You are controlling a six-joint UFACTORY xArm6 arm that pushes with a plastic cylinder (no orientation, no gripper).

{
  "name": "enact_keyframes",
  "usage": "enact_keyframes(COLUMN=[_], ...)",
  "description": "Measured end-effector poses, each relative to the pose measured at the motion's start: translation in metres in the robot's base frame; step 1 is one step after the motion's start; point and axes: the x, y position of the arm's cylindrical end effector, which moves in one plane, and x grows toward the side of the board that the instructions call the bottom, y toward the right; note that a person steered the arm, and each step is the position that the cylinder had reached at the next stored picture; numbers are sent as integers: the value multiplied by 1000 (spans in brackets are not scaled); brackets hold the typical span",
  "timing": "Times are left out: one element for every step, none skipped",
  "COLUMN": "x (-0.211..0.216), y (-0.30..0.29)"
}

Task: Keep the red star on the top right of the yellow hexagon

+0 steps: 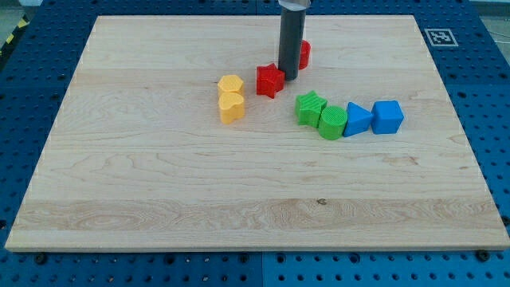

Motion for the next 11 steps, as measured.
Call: enact_keyframes(x=[1, 10, 14, 14, 14, 14, 14, 14, 14, 13, 11], y=[16, 18, 18, 16, 16, 16, 15, -1, -3, -16, -17])
